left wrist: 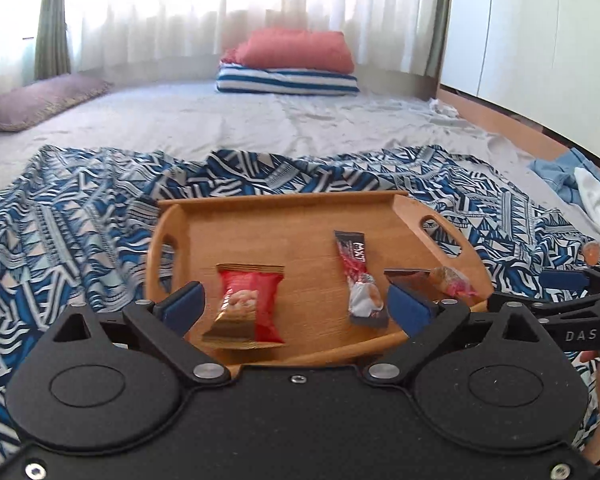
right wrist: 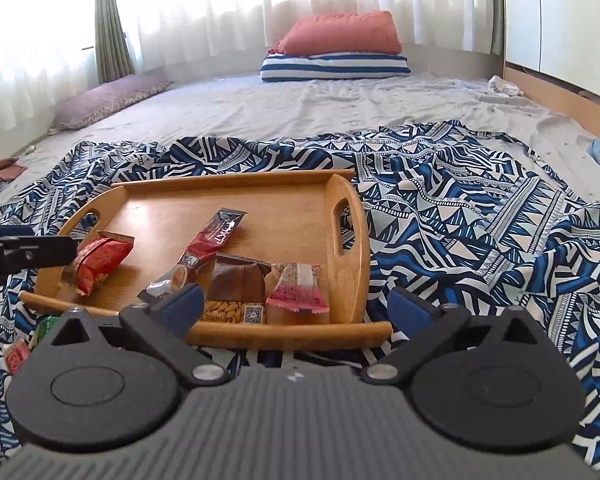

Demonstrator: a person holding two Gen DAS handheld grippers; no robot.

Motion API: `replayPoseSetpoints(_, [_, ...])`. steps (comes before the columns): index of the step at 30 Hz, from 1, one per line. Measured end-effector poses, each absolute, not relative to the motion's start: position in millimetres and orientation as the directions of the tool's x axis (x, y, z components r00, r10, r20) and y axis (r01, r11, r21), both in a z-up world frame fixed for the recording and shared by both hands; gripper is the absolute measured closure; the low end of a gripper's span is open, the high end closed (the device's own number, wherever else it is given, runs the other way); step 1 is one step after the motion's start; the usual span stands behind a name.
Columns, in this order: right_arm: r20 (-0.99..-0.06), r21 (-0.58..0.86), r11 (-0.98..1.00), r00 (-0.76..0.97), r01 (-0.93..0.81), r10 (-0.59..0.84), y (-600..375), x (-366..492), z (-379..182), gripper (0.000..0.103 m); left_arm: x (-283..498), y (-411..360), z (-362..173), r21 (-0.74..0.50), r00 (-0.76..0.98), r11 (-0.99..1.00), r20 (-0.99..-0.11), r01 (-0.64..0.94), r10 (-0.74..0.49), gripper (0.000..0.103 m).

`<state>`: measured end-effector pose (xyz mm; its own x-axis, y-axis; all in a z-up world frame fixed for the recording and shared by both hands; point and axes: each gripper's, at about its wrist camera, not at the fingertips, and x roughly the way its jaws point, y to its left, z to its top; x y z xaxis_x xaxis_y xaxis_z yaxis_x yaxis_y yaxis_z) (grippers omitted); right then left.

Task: Organize snacks
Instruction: 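Withdraw both open tools from the tray back toward the snack pile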

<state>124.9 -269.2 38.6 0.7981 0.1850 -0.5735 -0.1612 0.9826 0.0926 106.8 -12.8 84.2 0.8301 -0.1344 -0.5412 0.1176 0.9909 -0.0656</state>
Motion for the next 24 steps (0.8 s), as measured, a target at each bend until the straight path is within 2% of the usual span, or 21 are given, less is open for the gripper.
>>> replayPoseSetpoints(12, [-0.529,0.063,0.988,0.834,-0.144,0.155,-271,69,19,0.0,35,0,69,0.005,0.887,0.995,-0.454,0.096,-0.083,0.002])
replayPoseSetpoints(24, [-0.538,0.076,0.992,0.834,-0.099,0.124,-283,48,-1,0.0,6,8,49,0.017,0.881,0.999,-0.472,0.049,-0.036,0.002])
